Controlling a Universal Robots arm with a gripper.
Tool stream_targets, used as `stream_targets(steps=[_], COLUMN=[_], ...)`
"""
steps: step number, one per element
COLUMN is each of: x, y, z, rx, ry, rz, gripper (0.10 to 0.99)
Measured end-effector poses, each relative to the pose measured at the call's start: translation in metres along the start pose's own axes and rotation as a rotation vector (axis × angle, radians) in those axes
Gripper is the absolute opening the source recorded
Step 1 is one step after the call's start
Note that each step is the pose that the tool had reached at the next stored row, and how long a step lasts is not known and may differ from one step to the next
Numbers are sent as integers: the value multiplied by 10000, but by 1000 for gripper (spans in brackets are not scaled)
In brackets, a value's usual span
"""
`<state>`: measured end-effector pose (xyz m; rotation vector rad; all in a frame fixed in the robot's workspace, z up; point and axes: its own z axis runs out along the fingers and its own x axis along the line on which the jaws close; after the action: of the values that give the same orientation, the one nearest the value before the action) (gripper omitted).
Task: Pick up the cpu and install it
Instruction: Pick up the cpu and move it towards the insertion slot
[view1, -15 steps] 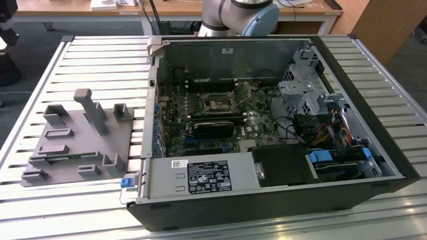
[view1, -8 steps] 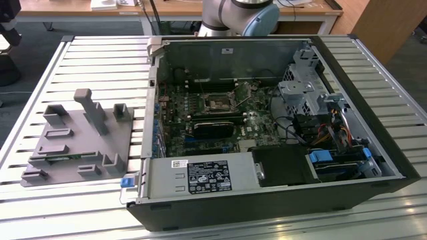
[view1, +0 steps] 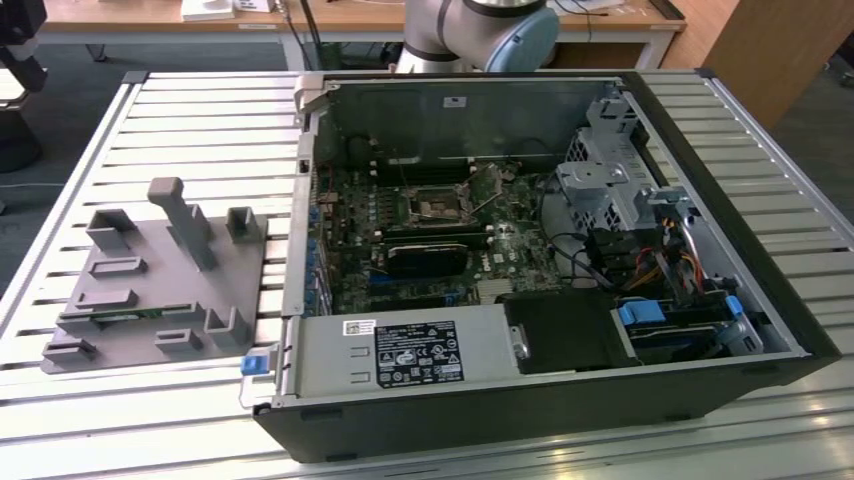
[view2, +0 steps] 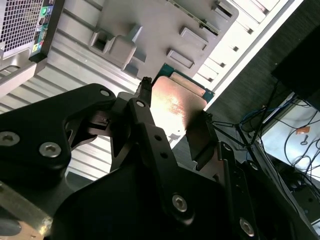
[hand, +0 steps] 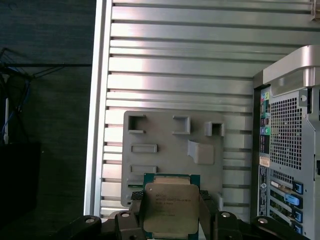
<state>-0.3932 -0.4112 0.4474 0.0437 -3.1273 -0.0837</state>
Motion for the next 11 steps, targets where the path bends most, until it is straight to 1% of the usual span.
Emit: stream_targets(steps=[11], x=[-79], y=[-2], z=[-1], rx=[0], ry=[-1], rz=[1], gripper=[529])
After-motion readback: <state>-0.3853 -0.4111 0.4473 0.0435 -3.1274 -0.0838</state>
